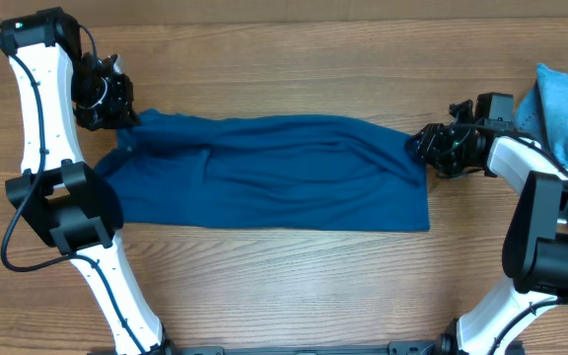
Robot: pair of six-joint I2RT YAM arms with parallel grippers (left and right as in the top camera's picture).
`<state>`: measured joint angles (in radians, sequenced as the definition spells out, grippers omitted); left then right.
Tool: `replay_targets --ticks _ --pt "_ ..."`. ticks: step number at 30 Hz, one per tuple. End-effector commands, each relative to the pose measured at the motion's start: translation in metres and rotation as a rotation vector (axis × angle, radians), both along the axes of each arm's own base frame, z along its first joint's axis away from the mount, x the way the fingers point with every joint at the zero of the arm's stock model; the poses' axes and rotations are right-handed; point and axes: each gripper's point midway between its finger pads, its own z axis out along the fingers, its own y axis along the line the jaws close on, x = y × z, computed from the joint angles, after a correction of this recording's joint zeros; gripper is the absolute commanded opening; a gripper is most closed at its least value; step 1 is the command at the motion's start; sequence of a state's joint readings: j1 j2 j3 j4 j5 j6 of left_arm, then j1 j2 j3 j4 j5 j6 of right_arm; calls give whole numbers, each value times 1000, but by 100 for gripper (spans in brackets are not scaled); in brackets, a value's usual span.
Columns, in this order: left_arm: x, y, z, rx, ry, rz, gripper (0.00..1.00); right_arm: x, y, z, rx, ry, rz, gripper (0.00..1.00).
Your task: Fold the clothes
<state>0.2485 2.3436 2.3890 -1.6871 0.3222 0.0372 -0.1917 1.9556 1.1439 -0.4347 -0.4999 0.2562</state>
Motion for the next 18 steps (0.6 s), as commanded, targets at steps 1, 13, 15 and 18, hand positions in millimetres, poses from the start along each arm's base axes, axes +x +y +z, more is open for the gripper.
replay_targets --ticks 1,13,15,18 --pt "3 -3 6 -14 -29 -24 5 8 3 0 -3 -18 6 45" --pt "3 1 6 -13 -36 -34 4 25 0 16 -24 -115 12 16" --pt "3 4 8 -11 -44 -27 4 34 1 31 -29 -192 39 11" --pt "7 7 11 -5 -64 -24 4 46 5 50 -10 -278 57 8"
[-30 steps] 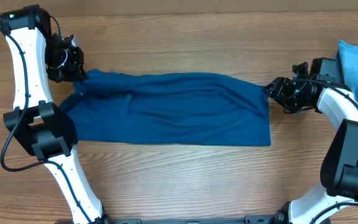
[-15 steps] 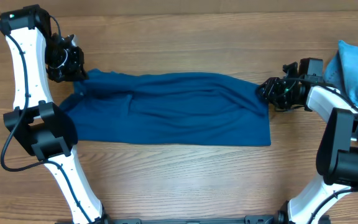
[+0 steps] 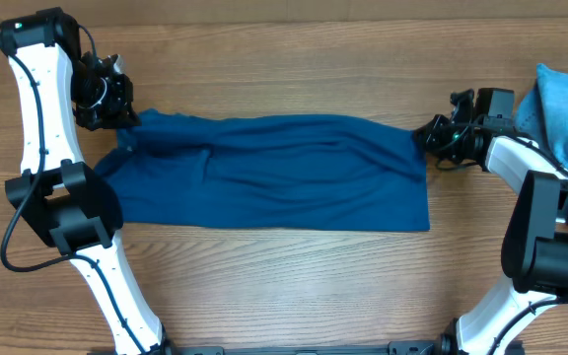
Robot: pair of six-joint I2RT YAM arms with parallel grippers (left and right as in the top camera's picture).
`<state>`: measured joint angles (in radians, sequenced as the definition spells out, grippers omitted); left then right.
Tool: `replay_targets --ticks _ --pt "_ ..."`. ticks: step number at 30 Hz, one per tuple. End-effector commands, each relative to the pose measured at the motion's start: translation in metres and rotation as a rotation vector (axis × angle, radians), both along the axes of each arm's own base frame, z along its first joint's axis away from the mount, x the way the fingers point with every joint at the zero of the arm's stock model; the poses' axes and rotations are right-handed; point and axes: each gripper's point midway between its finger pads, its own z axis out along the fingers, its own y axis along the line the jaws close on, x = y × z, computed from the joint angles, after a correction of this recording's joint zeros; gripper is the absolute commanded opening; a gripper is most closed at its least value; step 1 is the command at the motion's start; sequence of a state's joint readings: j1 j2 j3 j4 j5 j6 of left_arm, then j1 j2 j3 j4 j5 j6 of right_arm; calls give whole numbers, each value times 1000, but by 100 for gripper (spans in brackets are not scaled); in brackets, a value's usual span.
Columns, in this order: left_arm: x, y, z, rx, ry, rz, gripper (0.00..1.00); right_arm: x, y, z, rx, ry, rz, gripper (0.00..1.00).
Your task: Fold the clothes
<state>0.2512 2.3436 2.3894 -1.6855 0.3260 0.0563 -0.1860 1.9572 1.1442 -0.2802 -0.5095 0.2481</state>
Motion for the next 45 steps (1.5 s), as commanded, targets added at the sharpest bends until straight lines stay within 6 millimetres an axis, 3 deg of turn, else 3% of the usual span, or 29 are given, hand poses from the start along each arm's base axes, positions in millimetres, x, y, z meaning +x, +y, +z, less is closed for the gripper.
replay_targets --ticks 1,10,17,22,26,37,41,45 --pt "7 6 13 -1 -63 -8 4 17 7 38 13 -136 46 7" --pt "27 7 35 0 -176 2 4 42 -4 61 -24 -285 29 4" --pt "31 6 36 -10 -193 2 4 59 -13 82 -49 -396 22 4" --pt "28 5 36 -13 -183 2 6 63 4 106 26 -501 115 4" --pt "24 4 35 -18 -164 2 6 56 18 119 97 -523 187 4" --pt "21 5 35 -17 -154 3 6 28 17 167 83 -557 231 4" --pt "19 4 35 -20 -143 4 6 16 20 166 93 -504 232 4" --pt "19 4 35 -20 -143 4 6 4 22 153 119 -410 219 4"
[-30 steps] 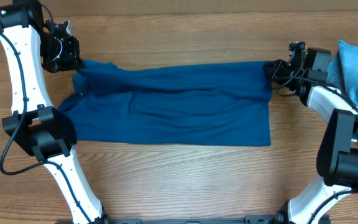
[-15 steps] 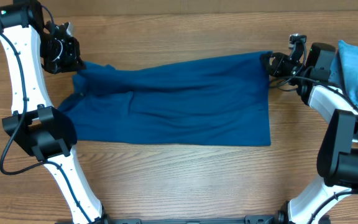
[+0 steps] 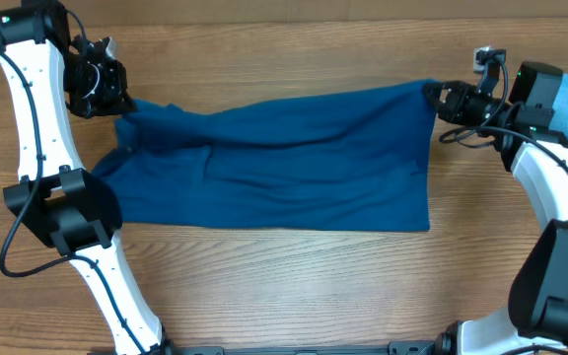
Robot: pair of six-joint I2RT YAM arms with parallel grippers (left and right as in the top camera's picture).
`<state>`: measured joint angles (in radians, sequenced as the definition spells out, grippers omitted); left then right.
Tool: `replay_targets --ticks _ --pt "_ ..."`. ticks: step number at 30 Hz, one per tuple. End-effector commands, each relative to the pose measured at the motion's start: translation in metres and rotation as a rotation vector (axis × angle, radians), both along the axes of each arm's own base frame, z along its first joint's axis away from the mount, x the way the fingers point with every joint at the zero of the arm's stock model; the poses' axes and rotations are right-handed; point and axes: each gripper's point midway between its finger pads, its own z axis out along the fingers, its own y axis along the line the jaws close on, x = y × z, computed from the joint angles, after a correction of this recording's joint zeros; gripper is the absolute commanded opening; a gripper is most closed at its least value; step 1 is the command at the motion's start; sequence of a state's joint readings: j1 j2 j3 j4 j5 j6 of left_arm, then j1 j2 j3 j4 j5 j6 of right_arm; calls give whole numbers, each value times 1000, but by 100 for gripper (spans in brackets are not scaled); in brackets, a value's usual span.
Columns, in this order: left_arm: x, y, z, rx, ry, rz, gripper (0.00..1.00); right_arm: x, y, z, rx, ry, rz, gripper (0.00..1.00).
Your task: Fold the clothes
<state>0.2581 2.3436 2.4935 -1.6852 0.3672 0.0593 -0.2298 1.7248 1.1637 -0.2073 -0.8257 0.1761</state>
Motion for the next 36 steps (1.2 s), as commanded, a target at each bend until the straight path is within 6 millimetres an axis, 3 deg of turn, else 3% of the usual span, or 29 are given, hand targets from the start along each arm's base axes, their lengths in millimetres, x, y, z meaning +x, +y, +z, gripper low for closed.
replay_targets --ticks 1,7,16,21,30,36 --pt "2 3 8 -7 -31 -1 6 -5 -1 5 -18 18 0 4" --pt "2 3 8 -8 -31 -1 6 -16 -14 -23 -93 149 -71 4" --pt "2 2 8 -11 -32 -2 6 -32 -12 -37 -86 250 -72 5" --pt "2 3 8 -11 -31 -1 6 -25 -14 -34 -98 216 -80 5" --pt "2 2 8 -11 -32 -2 6 7 -23 -6 -173 -16 -80 6" --pt "2 2 8 -11 -32 -2 6 7 -15 -3 -160 -33 -47 15"
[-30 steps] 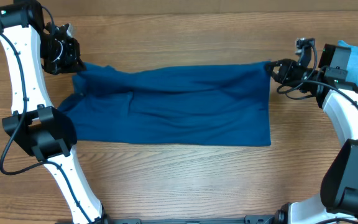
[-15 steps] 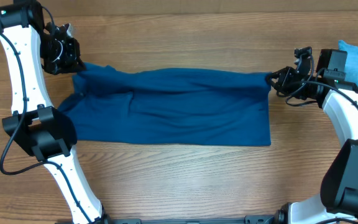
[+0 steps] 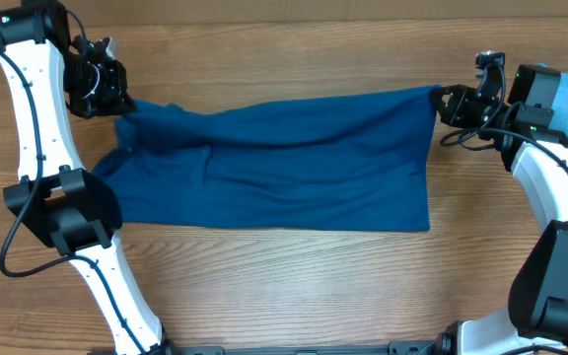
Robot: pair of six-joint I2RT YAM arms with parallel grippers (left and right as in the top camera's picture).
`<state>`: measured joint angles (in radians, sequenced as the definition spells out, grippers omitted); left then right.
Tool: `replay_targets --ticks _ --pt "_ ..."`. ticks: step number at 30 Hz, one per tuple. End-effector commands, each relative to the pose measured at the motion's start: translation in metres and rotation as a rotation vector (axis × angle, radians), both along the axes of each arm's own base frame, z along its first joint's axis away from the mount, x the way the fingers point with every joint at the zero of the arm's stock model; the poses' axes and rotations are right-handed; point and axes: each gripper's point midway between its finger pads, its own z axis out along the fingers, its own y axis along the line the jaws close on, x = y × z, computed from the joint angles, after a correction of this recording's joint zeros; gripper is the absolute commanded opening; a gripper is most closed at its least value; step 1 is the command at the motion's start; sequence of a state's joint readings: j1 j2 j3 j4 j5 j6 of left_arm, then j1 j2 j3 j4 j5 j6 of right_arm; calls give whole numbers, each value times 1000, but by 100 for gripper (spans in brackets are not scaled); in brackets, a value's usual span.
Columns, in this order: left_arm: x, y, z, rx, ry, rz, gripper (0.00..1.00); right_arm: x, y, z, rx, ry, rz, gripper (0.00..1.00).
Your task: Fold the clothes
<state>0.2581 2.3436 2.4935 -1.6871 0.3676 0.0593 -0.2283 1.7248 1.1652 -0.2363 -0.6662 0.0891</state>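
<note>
A dark blue garment (image 3: 274, 163) lies spread across the wooden table, long side left to right. My left gripper (image 3: 116, 99) is shut on its far-left corner, which is pulled up and back. At the far-right corner my right gripper (image 3: 442, 102) is shut on the cloth and holds it raised toward the back. The near edge of the garment rests flat on the table.
A light blue piece of clothing lies bunched at the right edge, behind my right arm. Both arm bases stand at the near edge, left and right of the garment.
Almost nothing differs. My right gripper with its corner has shifted very slightly to the right; the left gripper and the cloth's shape are the same.
At first both grippers sat low at the garment's far corners, the cloth lying flat. The right gripper then shifted slightly at its corner. Later both corners were raised toward the back, stretching the far edge, and they are held there now.
</note>
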Motion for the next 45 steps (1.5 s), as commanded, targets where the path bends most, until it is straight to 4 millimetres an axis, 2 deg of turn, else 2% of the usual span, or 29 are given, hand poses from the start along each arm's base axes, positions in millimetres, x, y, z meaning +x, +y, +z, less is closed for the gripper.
replay_targets --ticks 1,3,7,10,14,16,19,21,24,27,32,37,45 --pt "3 2 9 -11 -34 -2 6 0 7 12 -4 -23 32 19" --pt "3 1 9 -17 -35 -2 6 -2 6 9 -4 -6 28 21" --pt "3 1 9 -17 -35 -3 6 -1 2 6 -23 3 5 17" --pt "3 1 9 -17 -35 -3 6 -1 1 5 -23 8 -5 24" --pt "3 1 9 -17 -35 -2 6 4 -13 -20 -35 106 -134 29" --pt "3 1 9 -17 -35 -3 6 6 -11 -35 -8 143 -131 39" --pt "3 1 9 -17 -35 -2 6 11 -11 -56 6 169 -128 43" --pt "3 1 9 -17 -36 -2 6 18 -12 -66 6 159 -129 56" --pt "4 1 9 -16 -38 -3 6 29 -16 -75 -1 130 -135 67" --pt "4 1 9 -16 -38 -3 6 35 -22 -88 -11 133 -165 71" --pt "4 1 9 -16 -38 -2 6 40 -22 -109 -8 142 -163 70" --pt "4 1 9 -17 -36 1 6 44 -22 -122 -3 141 -162 64" --pt "3 0 9 -19 -33 4 7 50 -16 -121 -1 105 -143 57"
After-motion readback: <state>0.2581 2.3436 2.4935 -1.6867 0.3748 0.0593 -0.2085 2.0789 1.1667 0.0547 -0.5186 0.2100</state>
